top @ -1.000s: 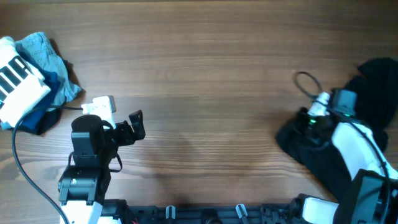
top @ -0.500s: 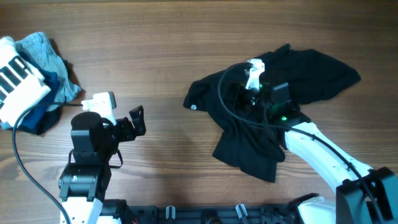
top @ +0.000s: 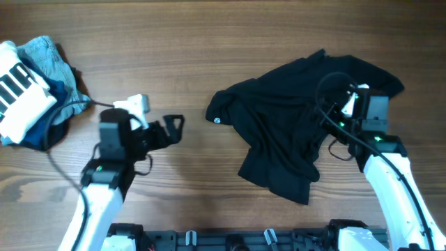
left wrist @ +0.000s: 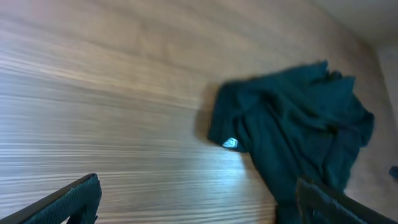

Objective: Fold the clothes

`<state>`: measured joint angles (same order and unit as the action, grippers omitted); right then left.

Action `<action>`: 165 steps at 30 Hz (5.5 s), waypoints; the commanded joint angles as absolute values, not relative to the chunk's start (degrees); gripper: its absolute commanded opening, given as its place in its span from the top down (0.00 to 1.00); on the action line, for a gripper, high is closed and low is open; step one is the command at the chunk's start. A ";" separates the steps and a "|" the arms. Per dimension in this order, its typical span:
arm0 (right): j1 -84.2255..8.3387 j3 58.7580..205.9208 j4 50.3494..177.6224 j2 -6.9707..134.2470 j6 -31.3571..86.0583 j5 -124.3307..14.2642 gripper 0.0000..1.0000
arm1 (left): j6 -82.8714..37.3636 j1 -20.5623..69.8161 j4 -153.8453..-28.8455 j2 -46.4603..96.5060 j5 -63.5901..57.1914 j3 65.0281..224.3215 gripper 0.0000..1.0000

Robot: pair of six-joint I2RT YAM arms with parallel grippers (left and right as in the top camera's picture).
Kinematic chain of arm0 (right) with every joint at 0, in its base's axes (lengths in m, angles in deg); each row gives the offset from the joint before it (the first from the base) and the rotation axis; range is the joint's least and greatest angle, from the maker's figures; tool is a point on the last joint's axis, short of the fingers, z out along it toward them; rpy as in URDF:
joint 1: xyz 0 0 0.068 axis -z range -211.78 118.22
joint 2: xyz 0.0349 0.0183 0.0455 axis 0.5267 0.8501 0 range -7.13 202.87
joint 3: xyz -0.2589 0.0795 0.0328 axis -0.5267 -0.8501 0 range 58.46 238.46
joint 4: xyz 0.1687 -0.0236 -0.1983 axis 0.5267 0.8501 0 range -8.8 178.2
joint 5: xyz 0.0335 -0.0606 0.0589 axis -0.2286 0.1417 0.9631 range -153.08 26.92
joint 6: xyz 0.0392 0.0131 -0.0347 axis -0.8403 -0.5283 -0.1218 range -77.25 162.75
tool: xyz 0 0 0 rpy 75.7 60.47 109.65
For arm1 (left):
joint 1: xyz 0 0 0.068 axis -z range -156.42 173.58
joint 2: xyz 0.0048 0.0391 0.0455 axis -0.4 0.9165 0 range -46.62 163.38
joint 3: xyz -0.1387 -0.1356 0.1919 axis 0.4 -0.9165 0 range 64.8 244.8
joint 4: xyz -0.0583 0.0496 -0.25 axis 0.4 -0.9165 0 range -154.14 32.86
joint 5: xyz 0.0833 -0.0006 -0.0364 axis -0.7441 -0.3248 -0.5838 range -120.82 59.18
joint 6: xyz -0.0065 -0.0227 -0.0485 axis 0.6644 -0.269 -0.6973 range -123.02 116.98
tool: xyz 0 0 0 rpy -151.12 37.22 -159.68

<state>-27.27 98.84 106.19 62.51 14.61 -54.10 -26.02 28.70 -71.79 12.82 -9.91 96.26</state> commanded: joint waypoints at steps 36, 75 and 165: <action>-25.06 99.28 112.51 61.97 16.44 -55.39 0.00 | -35.27 24.51 -27.60 47.55 -12.99 114.38 0.00; -25.06 99.28 113.38 61.99 17.19 -55.39 0.00 | -32.03 17.49 -90.22 44.09 -27.07 115.71 0.96; -18.11 112.33 118.15 78.93 21.78 -52.77 0.96 | -48.88 40.53 -100.97 38.72 -9.47 110.34 0.33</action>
